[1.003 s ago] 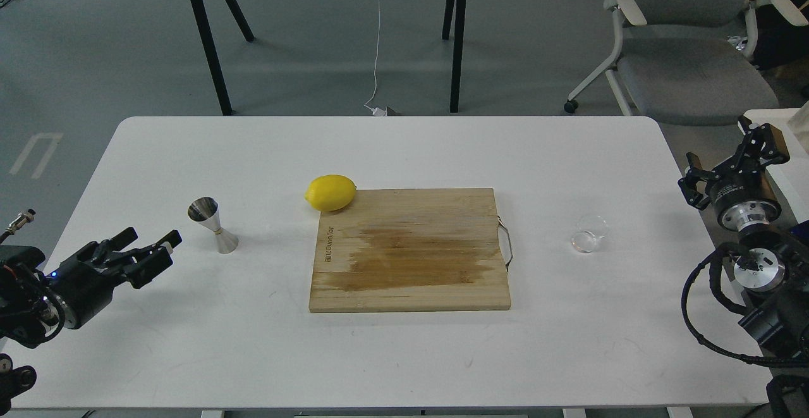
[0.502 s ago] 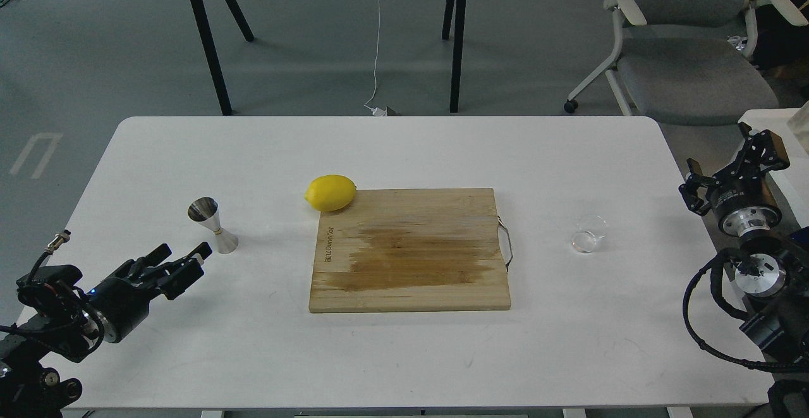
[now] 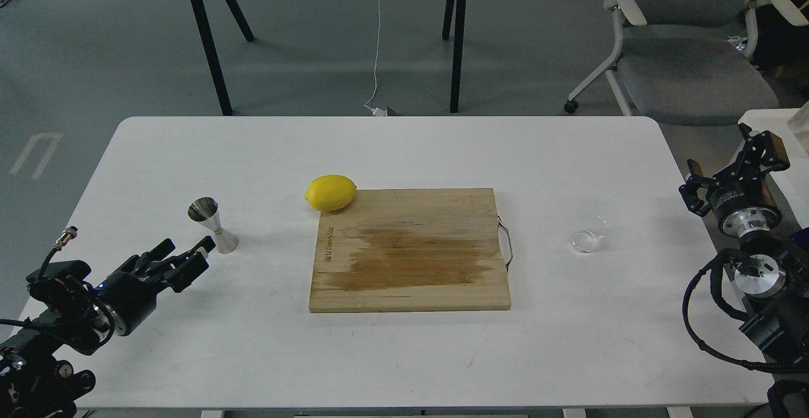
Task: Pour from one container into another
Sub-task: 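Reach the left gripper toward the metal jigger beside the board, then close the left gripper around the metal jigger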
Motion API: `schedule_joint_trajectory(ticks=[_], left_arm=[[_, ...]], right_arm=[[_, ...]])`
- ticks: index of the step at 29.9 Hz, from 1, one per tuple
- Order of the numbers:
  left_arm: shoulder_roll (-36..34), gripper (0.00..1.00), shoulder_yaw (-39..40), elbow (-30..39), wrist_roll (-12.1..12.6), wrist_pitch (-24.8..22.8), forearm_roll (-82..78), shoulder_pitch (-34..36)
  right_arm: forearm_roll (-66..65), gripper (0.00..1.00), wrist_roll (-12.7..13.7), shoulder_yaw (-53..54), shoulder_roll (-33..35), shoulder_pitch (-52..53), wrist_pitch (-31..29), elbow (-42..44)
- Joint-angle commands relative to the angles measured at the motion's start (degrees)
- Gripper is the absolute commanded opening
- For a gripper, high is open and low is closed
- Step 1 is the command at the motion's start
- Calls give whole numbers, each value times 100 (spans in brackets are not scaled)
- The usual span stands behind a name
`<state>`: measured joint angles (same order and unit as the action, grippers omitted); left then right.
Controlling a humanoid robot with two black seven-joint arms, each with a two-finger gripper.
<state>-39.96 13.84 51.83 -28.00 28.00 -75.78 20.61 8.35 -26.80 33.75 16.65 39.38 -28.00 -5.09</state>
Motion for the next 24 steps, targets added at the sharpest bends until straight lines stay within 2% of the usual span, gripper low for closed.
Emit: schedule_joint_trajectory(ticks=[1, 14, 18, 24], left_arm=[[261, 99, -13, -269, 0, 0, 1, 162], [542, 99, -39, -401, 0, 0, 1, 224], [665, 99, -74, -700, 0, 0, -7, 242], [718, 99, -30, -788, 0, 0, 1, 312]], right_arm=[[0, 100, 0, 0, -4, 0, 0, -1], [0, 100, 0, 0, -4, -9, 0, -1], [0, 100, 0, 8, -4, -44, 0, -1], [0, 100, 0, 0, -4, -44, 0, -1]])
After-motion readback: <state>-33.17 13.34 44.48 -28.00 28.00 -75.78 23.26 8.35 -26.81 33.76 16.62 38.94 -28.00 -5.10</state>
